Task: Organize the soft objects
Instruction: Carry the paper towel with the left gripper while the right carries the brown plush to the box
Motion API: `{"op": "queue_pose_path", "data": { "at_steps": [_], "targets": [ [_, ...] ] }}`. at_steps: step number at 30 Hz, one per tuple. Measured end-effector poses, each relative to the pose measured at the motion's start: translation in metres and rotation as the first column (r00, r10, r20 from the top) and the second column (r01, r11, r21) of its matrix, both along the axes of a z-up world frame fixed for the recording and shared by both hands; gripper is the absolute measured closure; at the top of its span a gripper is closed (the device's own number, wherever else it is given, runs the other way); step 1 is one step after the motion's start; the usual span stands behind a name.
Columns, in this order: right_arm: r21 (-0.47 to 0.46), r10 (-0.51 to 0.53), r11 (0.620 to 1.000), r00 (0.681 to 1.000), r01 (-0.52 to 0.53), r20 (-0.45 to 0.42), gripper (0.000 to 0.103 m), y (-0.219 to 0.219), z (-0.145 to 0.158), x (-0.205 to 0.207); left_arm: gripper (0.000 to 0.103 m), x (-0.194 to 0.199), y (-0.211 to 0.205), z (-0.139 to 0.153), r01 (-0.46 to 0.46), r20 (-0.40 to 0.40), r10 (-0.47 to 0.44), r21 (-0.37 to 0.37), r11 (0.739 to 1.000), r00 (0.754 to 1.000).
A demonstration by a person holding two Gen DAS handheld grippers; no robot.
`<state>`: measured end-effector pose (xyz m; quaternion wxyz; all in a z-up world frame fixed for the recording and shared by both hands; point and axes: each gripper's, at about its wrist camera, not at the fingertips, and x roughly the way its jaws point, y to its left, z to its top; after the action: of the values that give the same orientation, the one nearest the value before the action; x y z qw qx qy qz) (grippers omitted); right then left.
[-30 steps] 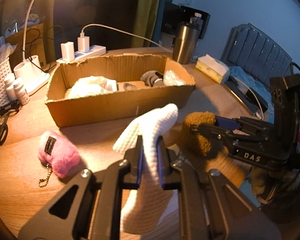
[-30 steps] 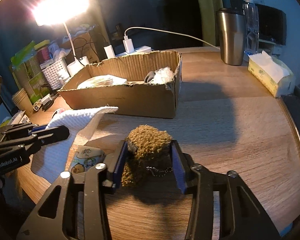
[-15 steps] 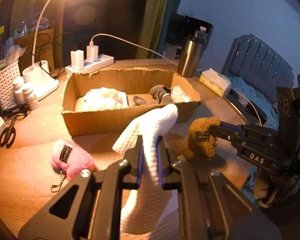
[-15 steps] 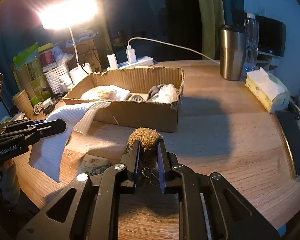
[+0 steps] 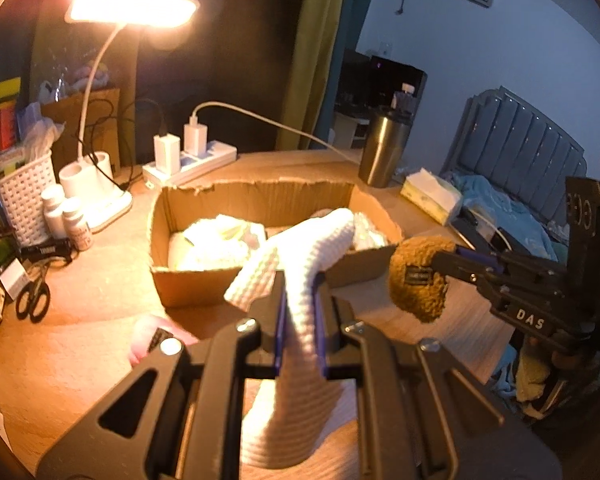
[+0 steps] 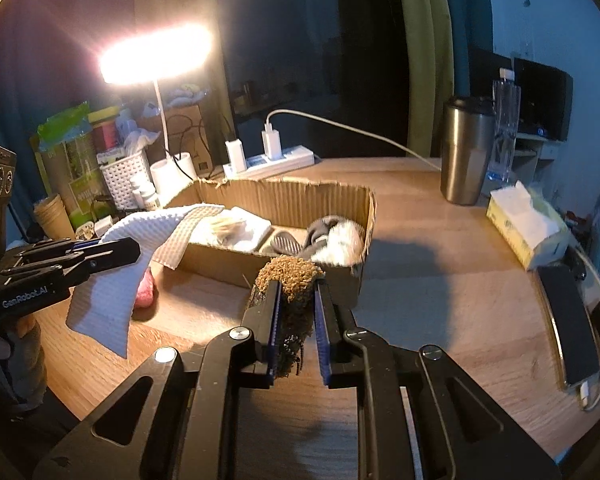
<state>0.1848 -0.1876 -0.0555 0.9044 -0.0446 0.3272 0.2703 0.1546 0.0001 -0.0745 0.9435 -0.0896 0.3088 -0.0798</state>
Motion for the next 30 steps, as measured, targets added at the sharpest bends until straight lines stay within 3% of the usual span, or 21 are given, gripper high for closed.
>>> {"op": "queue_pose_path", "data": {
  "at_steps": [15, 30],
  "targets": [
    [0.01, 0.006, 1.0, 0.997, -0.007, 0.079, 0.087, 0.01, 0.034, 0.007, 0.091, 0.009, 0.008, 0.022, -0.015, 0.072, 0.013, 0.019, 1.0, 0.997],
    [0.047, 0.016, 0.999, 0.995, -0.021, 0.103, 0.087, 0.008, 0.046, 0.024, 0.091, 0.028, 0.001, 0.032, -0.034, 0.1, 0.028, 0.056, 0.998, 0.995]
  ]
}}
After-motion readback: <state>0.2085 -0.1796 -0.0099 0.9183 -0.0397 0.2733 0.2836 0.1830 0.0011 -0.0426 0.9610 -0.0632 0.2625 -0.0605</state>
